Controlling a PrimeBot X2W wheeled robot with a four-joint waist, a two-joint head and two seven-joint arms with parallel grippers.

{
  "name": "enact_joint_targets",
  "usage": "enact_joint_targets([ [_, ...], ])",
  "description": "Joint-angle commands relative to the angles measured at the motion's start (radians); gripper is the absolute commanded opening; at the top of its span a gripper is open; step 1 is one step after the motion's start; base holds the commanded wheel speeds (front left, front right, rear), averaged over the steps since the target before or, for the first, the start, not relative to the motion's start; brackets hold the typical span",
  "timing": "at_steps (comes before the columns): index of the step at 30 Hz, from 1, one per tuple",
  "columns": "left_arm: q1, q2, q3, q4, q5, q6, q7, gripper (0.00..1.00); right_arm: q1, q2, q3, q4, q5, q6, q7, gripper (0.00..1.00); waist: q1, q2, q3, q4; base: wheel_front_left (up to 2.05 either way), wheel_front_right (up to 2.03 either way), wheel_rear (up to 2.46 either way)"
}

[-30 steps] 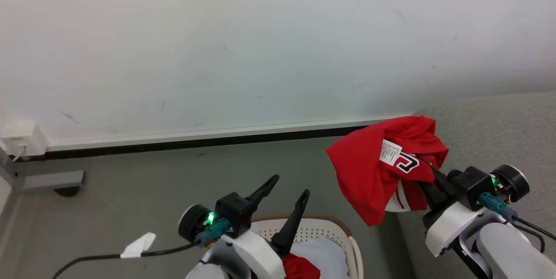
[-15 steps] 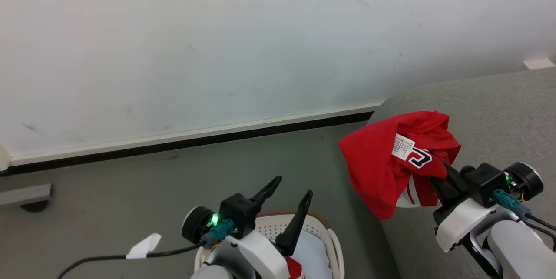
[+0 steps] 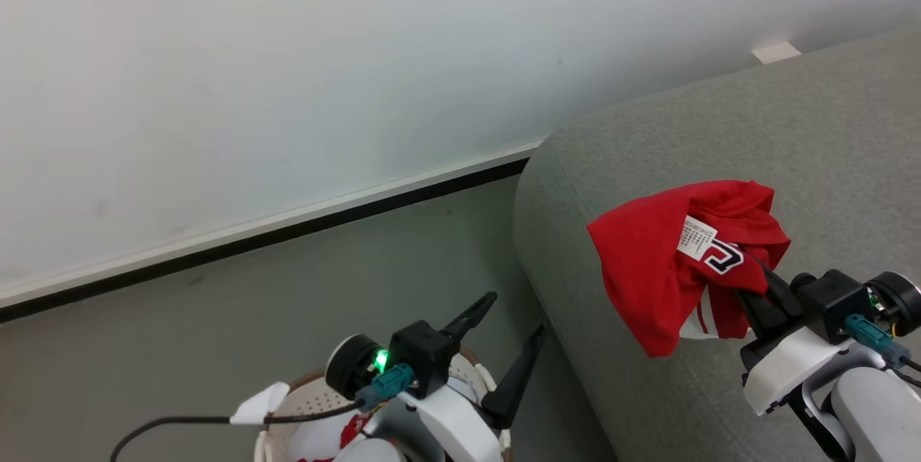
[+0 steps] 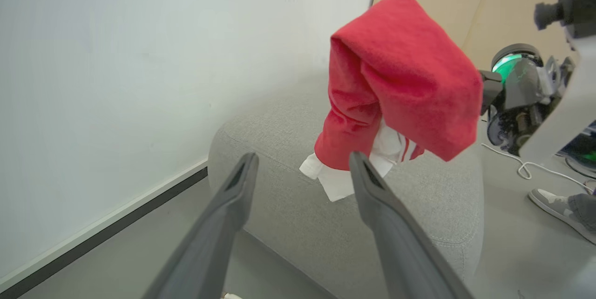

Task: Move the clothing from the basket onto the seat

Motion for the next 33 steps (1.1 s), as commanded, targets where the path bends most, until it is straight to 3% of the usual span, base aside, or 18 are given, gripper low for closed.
enact_joint_targets([
  [1, -0.012, -0.002, -0.003, -0.003, -0.002, -0.004, 0.002, 1.00, 0.014, -0.010, -0.009, -0.004, -0.005, -0.002, -0.003, 0.00, -0.0001, -0.0001, 0.016, -0.035, 0.00, 0.00, 0.00],
  [8, -0.044, -0.008, -0.029, -0.020, 0.010, -0.014, 0.013, 1.00, 0.011, -0.019, -0.059, -0.023, -0.006, -0.002, -0.004, 0.00, -0.0001, -0.0001, 0.079, -0.067, 0.00, 0.00, 0.00],
  [15, -0.118, 0.014, -0.050, -0.055, 0.043, -0.040, 0.046, 1.00, -0.066, -0.010, -0.146, -0.013, -0.007, -0.002, -0.003, 0.00, -0.0001, -0.0001, 0.225, -0.054, 0.00, 0.00, 0.00],
  [22, -0.229, 0.029, -0.082, -0.106, 0.072, -0.074, 0.080, 1.00, -0.230, -0.053, -0.268, 0.076, -0.006, -0.002, 0.014, 0.00, -0.0001, -0.0001, 0.425, 0.025, 0.00, 0.00, 0.00],
  [33, -0.361, 0.053, -0.065, -0.158, 0.091, -0.088, 0.076, 1.00, -0.570, -0.146, -0.538, 0.211, -0.129, -0.002, 0.087, 0.00, -0.0001, -0.0001, 0.690, 0.144, 0.00, 0.00, 0.00],
])
